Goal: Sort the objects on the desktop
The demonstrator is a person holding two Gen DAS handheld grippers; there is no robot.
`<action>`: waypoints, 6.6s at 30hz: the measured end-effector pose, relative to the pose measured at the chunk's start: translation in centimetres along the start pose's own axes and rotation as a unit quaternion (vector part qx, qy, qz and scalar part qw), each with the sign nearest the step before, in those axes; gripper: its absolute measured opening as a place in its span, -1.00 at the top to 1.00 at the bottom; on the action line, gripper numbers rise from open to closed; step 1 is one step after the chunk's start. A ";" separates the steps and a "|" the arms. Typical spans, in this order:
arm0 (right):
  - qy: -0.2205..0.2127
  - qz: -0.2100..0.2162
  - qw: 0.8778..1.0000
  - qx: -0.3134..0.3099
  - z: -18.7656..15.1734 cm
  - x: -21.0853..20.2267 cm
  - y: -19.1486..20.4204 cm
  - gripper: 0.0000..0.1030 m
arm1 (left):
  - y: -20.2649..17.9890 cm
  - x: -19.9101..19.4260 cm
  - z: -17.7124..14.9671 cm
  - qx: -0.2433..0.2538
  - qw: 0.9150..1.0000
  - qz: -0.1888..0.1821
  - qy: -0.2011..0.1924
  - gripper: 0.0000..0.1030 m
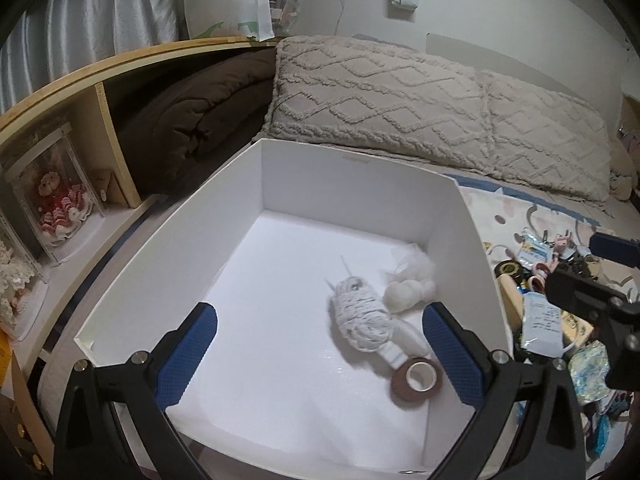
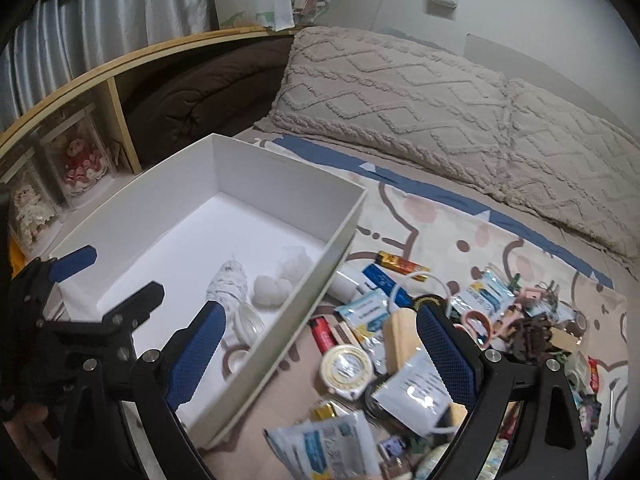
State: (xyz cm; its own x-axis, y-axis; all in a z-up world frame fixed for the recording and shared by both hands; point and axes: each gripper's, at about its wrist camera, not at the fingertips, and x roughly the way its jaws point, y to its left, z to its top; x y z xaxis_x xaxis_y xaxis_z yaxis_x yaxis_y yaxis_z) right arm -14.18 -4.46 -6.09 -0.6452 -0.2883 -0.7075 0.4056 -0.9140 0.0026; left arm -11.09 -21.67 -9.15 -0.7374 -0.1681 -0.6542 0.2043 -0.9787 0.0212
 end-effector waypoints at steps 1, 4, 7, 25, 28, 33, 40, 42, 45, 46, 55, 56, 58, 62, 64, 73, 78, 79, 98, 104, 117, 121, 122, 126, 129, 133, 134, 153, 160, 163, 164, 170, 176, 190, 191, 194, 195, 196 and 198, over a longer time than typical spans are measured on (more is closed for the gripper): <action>-0.003 -0.001 1.000 0.000 -0.2 -0.4 -0.3 -0.86 | -0.1 -0.1 0.0 0.000 1.000 -0.001 -0.001 -1.00; -0.011 -0.002 1.000 0.007 -0.8 -1.6 -1.4 -0.87 | -0.7 -0.4 0.1 0.007 1.000 0.003 -0.006 -1.00; -0.018 -0.003 1.000 0.014 -1.3 -2.8 -2.6 -0.87 | -1.1 -0.7 0.2 0.004 1.000 -0.004 -0.013 -1.00; -0.063 -0.065 0.995 0.052 -6.3 -9.1 -10.6 -0.87 | -4.0 -3.0 0.4 0.002 0.997 -0.049 -0.051 -1.00; -0.069 -0.076 0.993 0.059 -7.3 -10.1 -11.9 -0.88 | -4.4 -3.3 0.4 -0.001 0.997 -0.061 -0.056 -1.00; -0.081 -0.095 0.989 0.075 -8.8 -11.5 -14.1 -0.89 | -4.9 -3.9 0.3 -0.004 0.995 -0.071 -0.068 -1.00; -0.098 -0.116 0.983 0.101 -10.9 -13.1 -16.9 -1.00 | -5.3 -4.4 0.3 -0.020 0.993 -0.078 -0.083 -1.00; -0.104 -0.122 0.982 0.103 -11.5 -13.5 -17.4 -1.00 | -5.6 -4.5 0.1 -0.019 0.993 -0.079 -0.086 -1.00; -0.113 -0.130 0.979 0.107 -12.4 -14.1 -18.1 -1.00 | -6.0 -4.6 0.0 -0.016 0.993 -0.080 -0.089 -1.00; -0.115 -0.131 0.979 0.108 -12.6 -14.2 -18.3 -1.00 | -6.1 -4.7 -0.1 -0.014 0.992 -0.080 -0.092 -1.00; -0.137 -0.146 0.972 0.125 -15.2 -15.0 -20.3 -1.00 | -7.5 -5.6 -1.4 0.002 0.989 -0.092 -0.113 -1.00; -0.140 -0.150 0.970 0.127 -15.6 -15.1 -20.5 -1.00 | -7.6 -5.7 -1.5 0.002 0.989 -0.096 -0.115 -1.00; -0.146 -0.158 0.968 0.129 -16.2 -15.3 -20.8 -1.00 | -8.1 -5.9 -1.7 0.007 0.987 -0.108 -0.118 -1.00; -0.156 -0.170 0.965 0.127 -17.2 -15.5 -21.2 -1.00 | -9.1 -6.2 -2.2 0.015 0.984 -0.123 -0.126 -1.00; -0.161 -0.178 0.963 0.124 -17.8 -15.5 -21.3 -1.00 | -9.5 -6.3 -2.5 0.020 0.983 -0.128 -0.128 -1.00; -0.173 -0.177 0.961 0.127 -19.8 -15.4 -21.6 -1.00 | -11.5 -6.9 -3.8 0.050 0.979 -0.137 -0.140 -1.00; -0.171 -0.165 0.963 0.126 -20.5 -15.2 -21.6 -1.00 | -12.7 -7.3 -4.4 0.070 0.975 -0.149 -0.147 -1.00; -0.169 -0.163 0.964 0.124 -20.6 -15.0 -21.6 -1.00 | -13.1 -7.3 -4.6 0.077 0.975 -0.152 -0.146 -1.00; -0.113 -0.137 0.975 0.131 -23.2 -12.1 -21.7 -1.00 | -18.3 -7.6 -7.7 0.172 0.951 -0.232 -0.113 -1.00; -0.096 -0.115 0.976 0.159 -24.6 -11.4 -22.6 -1.00 | -19.6 -7.3 -9.7 0.216 0.939 -0.253 -0.081 -1.00; -0.032 -0.069 0.983 0.164 -25.6 -8.8 -22.3 -1.00 | -19.9 -5.1 -14.2 0.303 0.921 -0.243 -0.009 -1.00; -0.011 -0.068 0.984 0.161 -25.8 -8.1 -21.9 -1.00 | -20.0 -4.5 -15.4 0.327 0.914 -0.239 0.010 -1.00; -0.004 -0.067 0.984 0.165 -25.9 -7.8 -22.1 -1.00 | -20.0 -4.4 -15.5 0.330 0.913 -0.239 0.014 -1.00; 0.016 -0.052 0.980 0.191 -26.4 -7.2 -22.9 -1.00 | -20.4 -3.9 -16.0 0.341 0.909 -0.240 0.027 -1.00; 0.039 -0.038 0.977 0.207 -26.7 -6.7 -23.1 -1.00 | -20.5 -3.8 -16.3 0.346 0.904 -0.250 0.037 -1.00; 0.045 -0.050 0.980 0.189 -26.6 -6.3 -22.3 -0.99 | -20.8 -3.3 -16.6 0.351 0.902 -0.247 0.052 -1.00; 0.045 -0.051 0.981 0.182 -26.6 -6.3 -22.0 -0.82 | -20.7 -3.1 -16.7 0.350 0.902 -0.246 0.054 -1.00; 0.010 -0.035 0.983 0.179 -26.4 -7.4 -21.9 0.31 | -16.4 -2.6 -15.6 0.303 0.943 -0.123 0.066 -1.00; -0.024 -0.020 0.979 0.199 -26.0 -8.6 -22.4 0.46 | -15.0 -3.5 -15.2 0.291 0.947 -0.127 0.057 -1.00; -0.043 -0.019 0.978 0.205 -25.8 -9.5 -22.6 0.64 | -14.9 -3.9 -14.8 0.271 0.942 -0.187 0.066 -1.00; -0.049 -0.018 0.977 0.207 -25.7 -9.7 -22.7 0.70 | -15.0 -3.9 -14.7 0.265 0.941 -0.196 0.073 -1.00; -0.067 -0.016 0.975 0.211 -25.5 -10.6 -23.1 0.82 | -15.4 -1.3 -14.2 0.199 0.953 -0.180 0.137 -1.00; -0.076 -0.015 0.973 0.216 -25.4 -11.3 -23.5 0.82 | -15.5 0.5 -14.3 0.136 0.961 -0.159 0.180 -1.00; -0.082 -0.020 0.971 0.223 -25.8 -12.1 -24.2 0.82 | -16.3 1.2 -14.4 0.109 0.971 -0.133 0.168 -1.00; -0.079 -0.020 0.972 0.219 -25.8 -11.9 -24.2 0.82 | -16.4 1.1 -14.5 0.116 0.970 -0.135 0.167 -1.00; -0.067 -0.018 0.977 0.202 -25.7 -11.4 -23.8 0.82 | -16.8 0.6 -14.9 0.143 0.965 -0.150 0.162 -1.00; -0.061 -0.018 0.979 0.195 -25.7 -11.2 -23.6 0.82 | -16.9 0.4 -15.0 0.151 0.963 -0.155 0.161 -1.00; -0.057 -0.018 0.980 0.191 -25.6 -11.0 -23.6 0.82 | -17.0 0.1 -15.1 0.161 0.961 -0.161 0.159 -1.00; -0.052 -0.018 0.981 0.184 -25.7 -10.6 -23.4 0.80 | -17.3 -0.4 -15.4 0.178 0.957 -0.170 0.154 -1.00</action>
State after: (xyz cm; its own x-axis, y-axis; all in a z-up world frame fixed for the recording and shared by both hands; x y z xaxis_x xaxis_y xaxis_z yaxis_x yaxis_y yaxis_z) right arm -0.20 27.34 -16.75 -0.7255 -0.2636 -0.6358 0.1315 -0.9598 0.2478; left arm -4.42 -2.89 -20.89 -0.4857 0.1561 -0.8601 -0.2864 -0.9580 -0.0122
